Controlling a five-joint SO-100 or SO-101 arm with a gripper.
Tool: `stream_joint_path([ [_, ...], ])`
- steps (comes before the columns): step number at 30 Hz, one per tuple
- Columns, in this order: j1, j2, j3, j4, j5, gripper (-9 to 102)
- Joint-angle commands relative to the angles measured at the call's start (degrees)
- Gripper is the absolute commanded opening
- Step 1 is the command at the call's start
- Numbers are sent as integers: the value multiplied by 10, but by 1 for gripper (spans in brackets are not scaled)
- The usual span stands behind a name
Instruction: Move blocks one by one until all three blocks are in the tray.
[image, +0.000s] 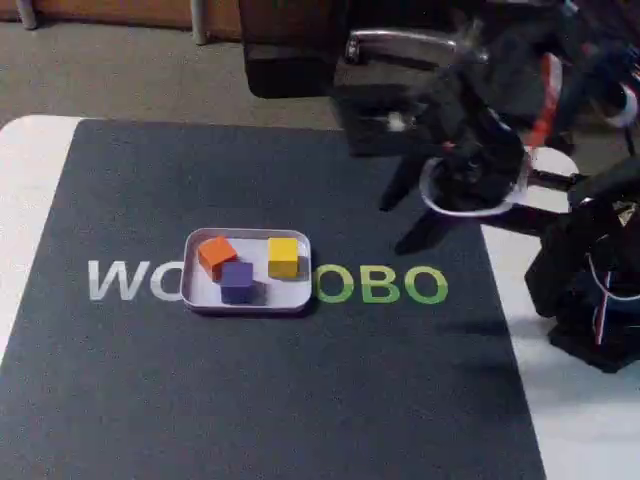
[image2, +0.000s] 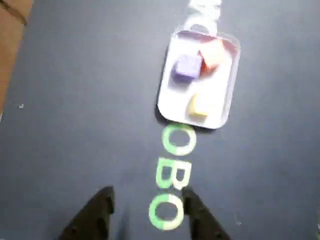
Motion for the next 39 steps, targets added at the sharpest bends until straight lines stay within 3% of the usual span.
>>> stream_joint_path([
  [1, -18, 170, 133, -21, -1, 15],
  [17, -87, 501, 414, -6, 20, 13],
  [33, -94, 502, 548, -16, -4, -8],
  [39, -100, 502, 548, 12, 15, -8],
])
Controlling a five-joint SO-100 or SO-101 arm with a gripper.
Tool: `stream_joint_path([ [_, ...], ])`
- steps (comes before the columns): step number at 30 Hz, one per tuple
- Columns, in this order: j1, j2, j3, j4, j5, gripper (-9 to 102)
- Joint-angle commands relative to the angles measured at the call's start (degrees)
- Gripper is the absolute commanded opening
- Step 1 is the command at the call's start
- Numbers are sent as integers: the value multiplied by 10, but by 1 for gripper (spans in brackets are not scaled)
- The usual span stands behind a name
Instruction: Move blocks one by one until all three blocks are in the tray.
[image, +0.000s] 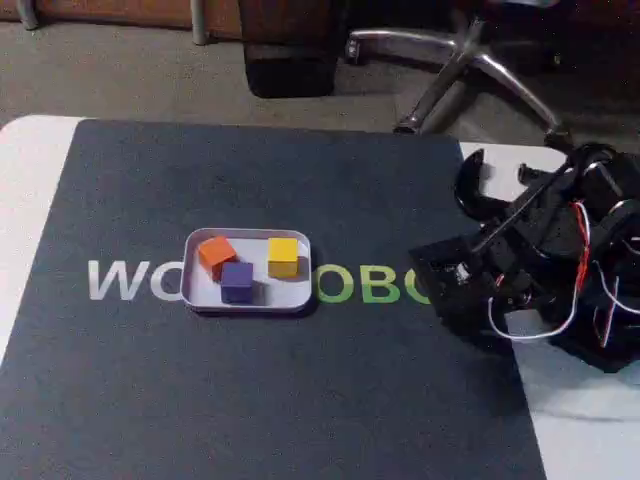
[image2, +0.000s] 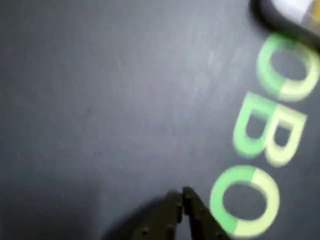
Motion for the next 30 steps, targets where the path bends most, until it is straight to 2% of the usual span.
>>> stream_joint_path([
  [1, -9, 0, -3, 10, 9, -8],
  [30, 7, 0, -3, 10, 11, -8],
])
